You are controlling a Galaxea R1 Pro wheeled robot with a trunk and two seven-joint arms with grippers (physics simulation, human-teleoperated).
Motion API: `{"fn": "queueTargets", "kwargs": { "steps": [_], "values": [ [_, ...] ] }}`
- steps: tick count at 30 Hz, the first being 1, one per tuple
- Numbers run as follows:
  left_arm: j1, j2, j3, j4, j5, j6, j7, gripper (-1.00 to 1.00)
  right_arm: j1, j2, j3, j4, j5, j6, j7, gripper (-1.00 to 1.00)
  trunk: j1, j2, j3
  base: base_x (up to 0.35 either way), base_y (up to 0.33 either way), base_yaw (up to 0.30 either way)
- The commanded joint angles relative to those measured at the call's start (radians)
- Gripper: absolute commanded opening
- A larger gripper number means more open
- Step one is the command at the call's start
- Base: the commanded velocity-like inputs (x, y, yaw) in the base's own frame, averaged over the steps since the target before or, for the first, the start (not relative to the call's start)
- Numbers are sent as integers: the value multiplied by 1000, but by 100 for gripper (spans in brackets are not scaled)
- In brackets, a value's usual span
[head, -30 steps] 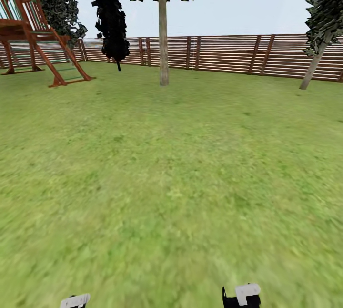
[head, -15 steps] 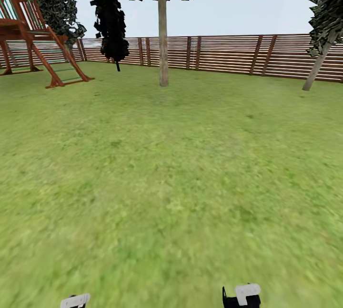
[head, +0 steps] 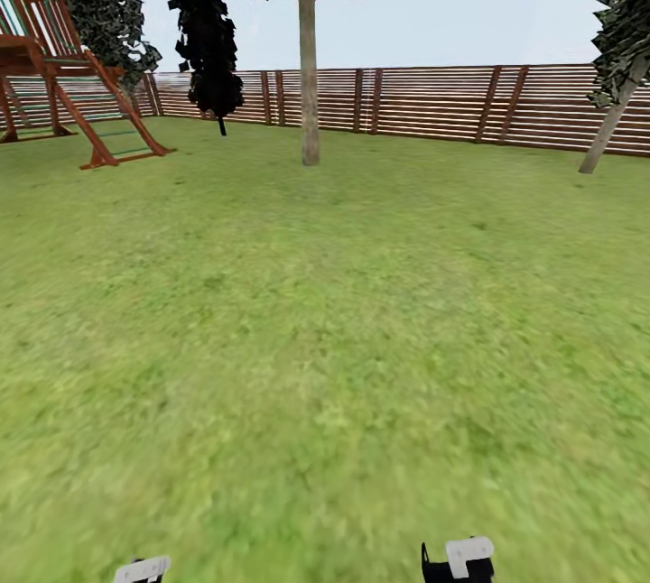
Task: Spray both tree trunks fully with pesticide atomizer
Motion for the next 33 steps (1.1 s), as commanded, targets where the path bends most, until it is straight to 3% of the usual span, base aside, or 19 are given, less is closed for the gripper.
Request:
{"fn": "queueTargets", "kwargs": {
  "steps": [1, 33],
  "values": [
    [-1, 0, -7, 1, 11, -3, -4, -100, -1, 0, 7, 1, 5, 1, -10, 100, 0, 0, -1, 338, 0, 0],
    [0, 0, -7, 1, 9, -3, -4, -100, -1, 0, 7, 1, 5, 1, -10, 100, 0, 0, -1, 338, 0, 0]
  ]
}}
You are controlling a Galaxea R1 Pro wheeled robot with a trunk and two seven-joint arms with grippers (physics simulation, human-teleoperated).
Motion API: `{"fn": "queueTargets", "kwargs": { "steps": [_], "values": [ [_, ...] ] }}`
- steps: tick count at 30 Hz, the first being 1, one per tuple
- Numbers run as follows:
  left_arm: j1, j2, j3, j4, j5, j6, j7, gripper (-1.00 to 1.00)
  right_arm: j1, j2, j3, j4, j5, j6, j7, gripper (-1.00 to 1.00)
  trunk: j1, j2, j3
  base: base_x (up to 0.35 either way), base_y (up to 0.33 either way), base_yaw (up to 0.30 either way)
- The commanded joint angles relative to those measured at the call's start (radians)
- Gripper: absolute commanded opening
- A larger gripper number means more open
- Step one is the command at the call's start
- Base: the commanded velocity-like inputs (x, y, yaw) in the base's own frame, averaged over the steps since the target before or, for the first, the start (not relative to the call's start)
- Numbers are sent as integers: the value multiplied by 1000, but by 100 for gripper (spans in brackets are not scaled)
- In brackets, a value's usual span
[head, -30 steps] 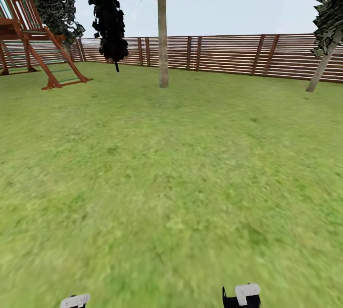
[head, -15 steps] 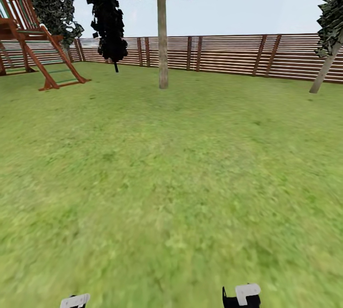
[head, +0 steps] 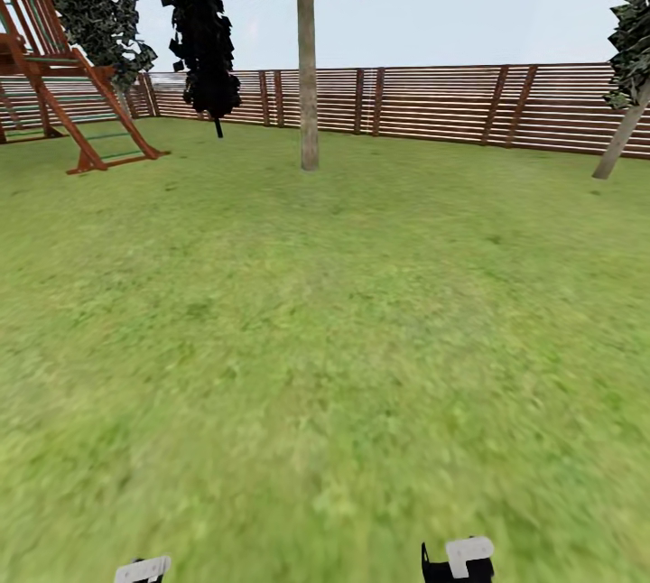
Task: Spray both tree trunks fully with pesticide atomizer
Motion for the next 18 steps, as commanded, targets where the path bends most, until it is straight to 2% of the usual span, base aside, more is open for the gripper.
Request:
{"fn": "queueTargets", "kwargs": {
  "steps": [1, 18],
  "values": [
    [-1, 0, -7, 1, 11, -3, -4, -100, -1, 0, 7, 1, 5, 1, -10, 100, 0, 0, -1, 338, 0, 0],
    [-1, 1, -7, 1, 11, -3, -4, -100, -1, 0, 7, 1, 5, 1, -10, 100, 0, 0, -1, 338, 0, 0]
  ]
}}
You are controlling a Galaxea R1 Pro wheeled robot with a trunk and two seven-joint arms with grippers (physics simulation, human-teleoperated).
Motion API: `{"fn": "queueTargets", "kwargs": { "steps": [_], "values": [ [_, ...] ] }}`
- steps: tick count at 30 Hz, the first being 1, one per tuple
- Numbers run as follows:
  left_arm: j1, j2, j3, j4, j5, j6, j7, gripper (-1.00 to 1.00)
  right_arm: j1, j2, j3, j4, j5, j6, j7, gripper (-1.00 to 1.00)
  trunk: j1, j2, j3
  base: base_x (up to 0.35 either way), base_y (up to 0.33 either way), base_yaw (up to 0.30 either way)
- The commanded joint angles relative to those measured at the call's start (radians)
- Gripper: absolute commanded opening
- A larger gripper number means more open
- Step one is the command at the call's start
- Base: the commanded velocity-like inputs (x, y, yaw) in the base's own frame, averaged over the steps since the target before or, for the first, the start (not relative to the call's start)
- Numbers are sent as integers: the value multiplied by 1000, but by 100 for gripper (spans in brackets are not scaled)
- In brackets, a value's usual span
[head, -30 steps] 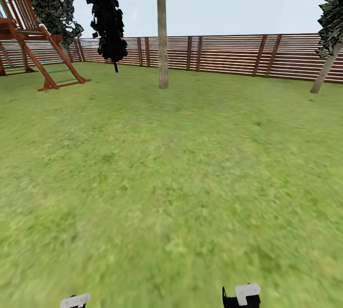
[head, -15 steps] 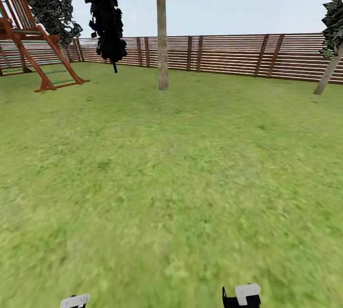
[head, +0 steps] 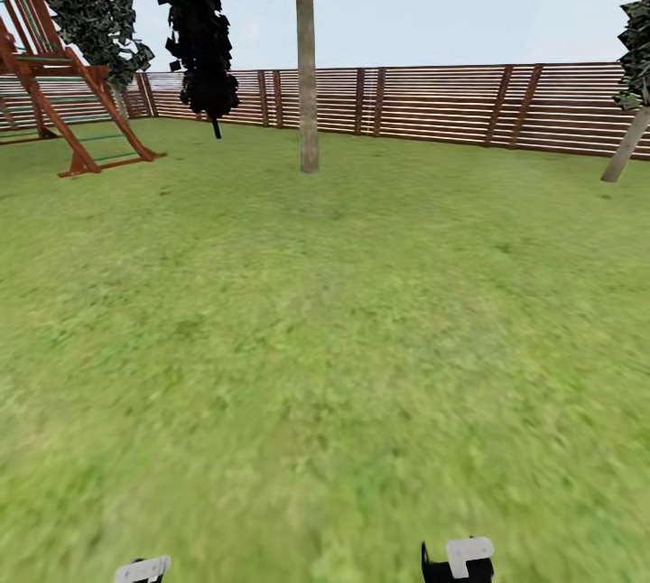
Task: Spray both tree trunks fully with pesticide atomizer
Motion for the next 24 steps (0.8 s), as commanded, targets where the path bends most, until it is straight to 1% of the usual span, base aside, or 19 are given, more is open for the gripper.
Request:
{"fn": "queueTargets", "kwargs": {
  "steps": [1, 24],
  "values": [
    [-1, 0, -7, 1, 10, -3, -4, -100, -1, 0, 7, 1, 5, 1, -10, 100, 0, 0, -1, 338, 0, 0],
    [-1, 0, -7, 1, 12, -2, -4, -100, -1, 0, 7, 1, 5, 1, -10, 100, 0, 0, -1, 338, 0, 0]
  ]
}}
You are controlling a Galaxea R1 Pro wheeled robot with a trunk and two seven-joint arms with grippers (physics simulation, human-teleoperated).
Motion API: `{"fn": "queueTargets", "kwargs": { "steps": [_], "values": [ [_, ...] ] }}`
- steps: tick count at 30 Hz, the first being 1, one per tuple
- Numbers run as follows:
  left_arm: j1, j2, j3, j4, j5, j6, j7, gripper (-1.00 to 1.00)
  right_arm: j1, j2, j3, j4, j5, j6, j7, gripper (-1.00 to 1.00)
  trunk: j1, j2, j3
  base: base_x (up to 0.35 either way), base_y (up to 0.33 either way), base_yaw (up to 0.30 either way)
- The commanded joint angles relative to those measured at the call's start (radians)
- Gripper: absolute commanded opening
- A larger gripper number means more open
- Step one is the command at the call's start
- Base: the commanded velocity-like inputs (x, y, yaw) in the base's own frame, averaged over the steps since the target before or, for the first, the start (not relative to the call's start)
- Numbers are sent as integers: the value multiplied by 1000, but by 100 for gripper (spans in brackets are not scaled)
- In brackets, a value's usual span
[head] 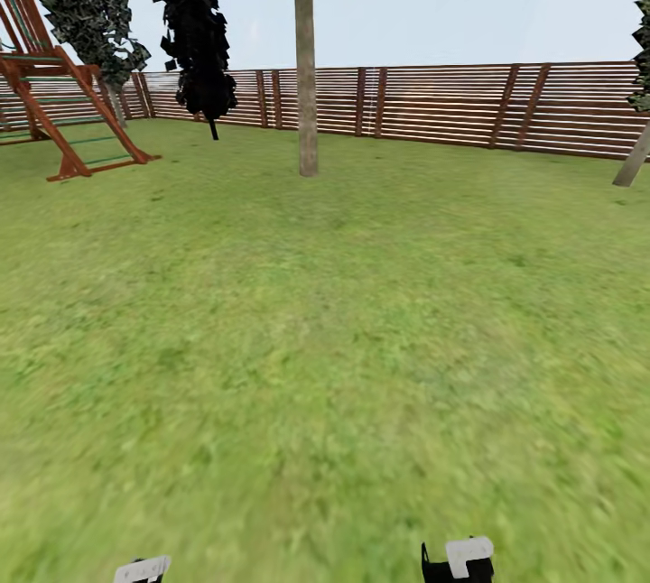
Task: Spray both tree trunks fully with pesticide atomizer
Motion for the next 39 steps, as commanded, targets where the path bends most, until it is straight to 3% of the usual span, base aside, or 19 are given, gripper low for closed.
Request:
{"fn": "queueTargets", "kwargs": {
  "steps": [1, 39],
  "values": [
    [-1, 0, -7, 1, 10, -3, -4, -100, -1, 0, 7, 1, 5, 1, -10, 100, 0, 0, -1, 338, 0, 0],
    [-1, 0, -7, 1, 11, -3, -4, -100, -1, 0, 7, 1, 5, 1, -10, 100, 0, 0, -1, 338, 0, 0]
  ]
}}
